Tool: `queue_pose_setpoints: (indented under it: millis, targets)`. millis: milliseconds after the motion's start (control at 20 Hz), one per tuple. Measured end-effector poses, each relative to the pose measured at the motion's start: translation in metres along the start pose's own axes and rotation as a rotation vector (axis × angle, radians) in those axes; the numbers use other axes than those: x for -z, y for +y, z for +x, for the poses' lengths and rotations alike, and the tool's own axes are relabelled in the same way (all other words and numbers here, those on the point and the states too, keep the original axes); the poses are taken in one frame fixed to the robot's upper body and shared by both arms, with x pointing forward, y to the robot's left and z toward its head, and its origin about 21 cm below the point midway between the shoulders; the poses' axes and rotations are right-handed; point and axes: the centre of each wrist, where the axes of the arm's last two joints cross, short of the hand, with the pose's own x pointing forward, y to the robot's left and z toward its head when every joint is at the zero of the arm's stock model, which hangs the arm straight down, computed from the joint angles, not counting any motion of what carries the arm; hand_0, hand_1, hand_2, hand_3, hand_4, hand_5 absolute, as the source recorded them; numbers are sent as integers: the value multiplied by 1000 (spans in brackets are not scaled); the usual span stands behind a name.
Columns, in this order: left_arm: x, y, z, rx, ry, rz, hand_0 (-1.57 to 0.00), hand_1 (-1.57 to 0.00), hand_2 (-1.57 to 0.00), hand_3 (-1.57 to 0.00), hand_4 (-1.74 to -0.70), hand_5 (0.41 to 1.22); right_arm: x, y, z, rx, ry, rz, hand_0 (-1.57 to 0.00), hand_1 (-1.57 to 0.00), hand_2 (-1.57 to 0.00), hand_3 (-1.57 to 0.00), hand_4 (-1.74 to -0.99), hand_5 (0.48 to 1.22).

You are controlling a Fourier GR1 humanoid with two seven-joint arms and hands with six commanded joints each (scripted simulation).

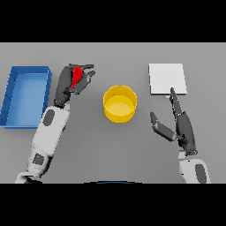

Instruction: Pick up the red beaker and tilt it to pour out 1 green nut into yellow bowl. Pick up the yellow bowl and place it on the metallic measuring scale.

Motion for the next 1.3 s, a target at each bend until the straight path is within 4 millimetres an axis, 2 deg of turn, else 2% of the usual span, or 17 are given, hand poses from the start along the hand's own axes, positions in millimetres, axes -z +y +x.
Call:
queue_pose_setpoints:
  millis: [200, 450, 500, 750, 950, 1100, 1300]
  targets:
    - [8, 0, 26, 272, -17, -162, -1563, -1563, -1563, -1563, -1733, 1119, 0, -1, 3, -32, -4, -1, 1, 1, 1, 1, -1243, 694]
    - [5, 9, 28, 374, -20, -226, -1564, -1565, -1565, -1565, -1734, 1112, -4, -6, 3, -26, 13, 1, 1, 1, 1, 1, -1248, 711]
    - [6, 10, 31, 442, -30, -247, -1566, -1566, -1566, -1566, -1736, 1112, -4, -5, 5, -23, 11, -4, 1, 1, 1, 1, -1251, 714]
    - [21, -6, 48, 853, -130, -386, -1569, -1569, -1569, -1569, -1739, 1152, -4, 0, 3, -16, 4, 9, 1, 1, 1, 1, -1267, 721]
    - [34, -23, 64, 1108, -206, -486, -1570, -1570, -1570, -1570, -1740, 1193, -5, -2, 4, -14, 5, 14, 1, 1, 1, 1, -1264, 717]
    - [45, -32, 73, 1297, -255, -581, -1571, -1571, -1571, -1571, -1613, 1206, -2, -2, 3, -12, 7, 6, 1, 1, 1, 1, -1258, 697]
    - [49, -44, 83, 1501, -283, -721, -1571, -1571, -1571, -1571, -1684, 1215, -3, 1, 0, -7, 5, -17, 1, 1, 1, 1, -1225, 663]
